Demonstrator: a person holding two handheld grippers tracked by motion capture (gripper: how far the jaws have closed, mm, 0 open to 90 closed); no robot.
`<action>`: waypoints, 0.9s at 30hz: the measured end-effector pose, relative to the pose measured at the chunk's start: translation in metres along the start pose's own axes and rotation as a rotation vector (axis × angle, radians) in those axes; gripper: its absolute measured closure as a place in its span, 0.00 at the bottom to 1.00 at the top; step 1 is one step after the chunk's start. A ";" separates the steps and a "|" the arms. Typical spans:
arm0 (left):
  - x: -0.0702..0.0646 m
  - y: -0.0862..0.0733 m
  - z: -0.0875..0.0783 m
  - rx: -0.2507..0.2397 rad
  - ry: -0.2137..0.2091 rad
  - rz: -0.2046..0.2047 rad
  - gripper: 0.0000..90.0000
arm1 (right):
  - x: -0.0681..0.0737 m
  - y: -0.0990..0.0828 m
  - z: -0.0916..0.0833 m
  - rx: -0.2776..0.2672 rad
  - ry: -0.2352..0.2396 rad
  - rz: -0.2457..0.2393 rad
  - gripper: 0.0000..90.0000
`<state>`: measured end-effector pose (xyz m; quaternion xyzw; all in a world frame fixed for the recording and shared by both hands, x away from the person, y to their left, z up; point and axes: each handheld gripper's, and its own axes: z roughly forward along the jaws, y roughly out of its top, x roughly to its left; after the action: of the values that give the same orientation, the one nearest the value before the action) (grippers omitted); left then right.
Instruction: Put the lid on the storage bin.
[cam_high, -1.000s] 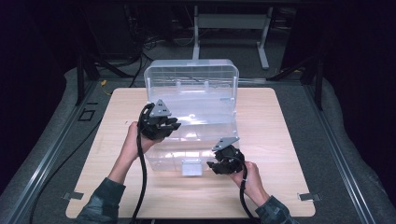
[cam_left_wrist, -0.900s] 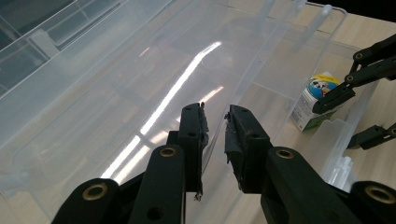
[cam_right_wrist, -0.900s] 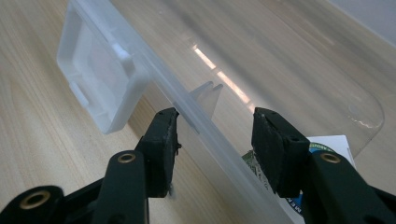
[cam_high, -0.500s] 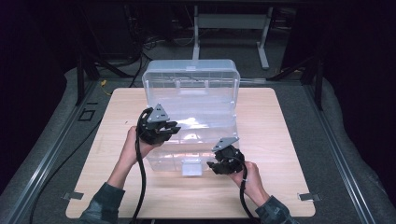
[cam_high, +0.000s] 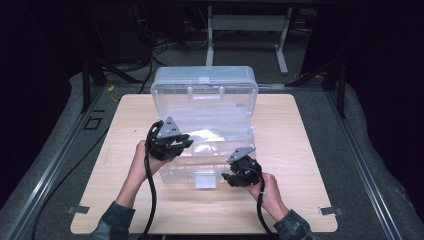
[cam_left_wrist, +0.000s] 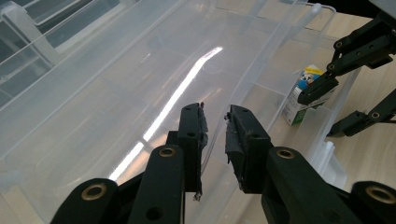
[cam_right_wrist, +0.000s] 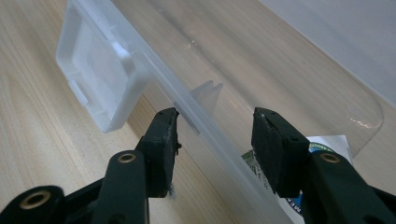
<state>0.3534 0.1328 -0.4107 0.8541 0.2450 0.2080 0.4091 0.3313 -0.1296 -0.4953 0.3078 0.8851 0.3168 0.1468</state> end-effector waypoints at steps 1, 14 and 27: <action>-0.001 -0.001 0.000 -0.002 0.003 0.005 0.83 | 0.000 0.000 0.000 0.000 0.001 0.000 0.57; -0.010 -0.005 -0.002 0.001 0.034 0.027 0.82 | 0.000 0.000 0.000 0.000 -0.001 0.000 0.57; -0.010 -0.010 -0.002 -0.015 0.003 0.014 0.82 | -0.001 0.000 -0.001 0.005 0.013 0.007 0.57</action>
<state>0.3421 0.1340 -0.4193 0.8524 0.2379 0.2140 0.4135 0.3320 -0.1308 -0.4942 0.3093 0.8858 0.3170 0.1389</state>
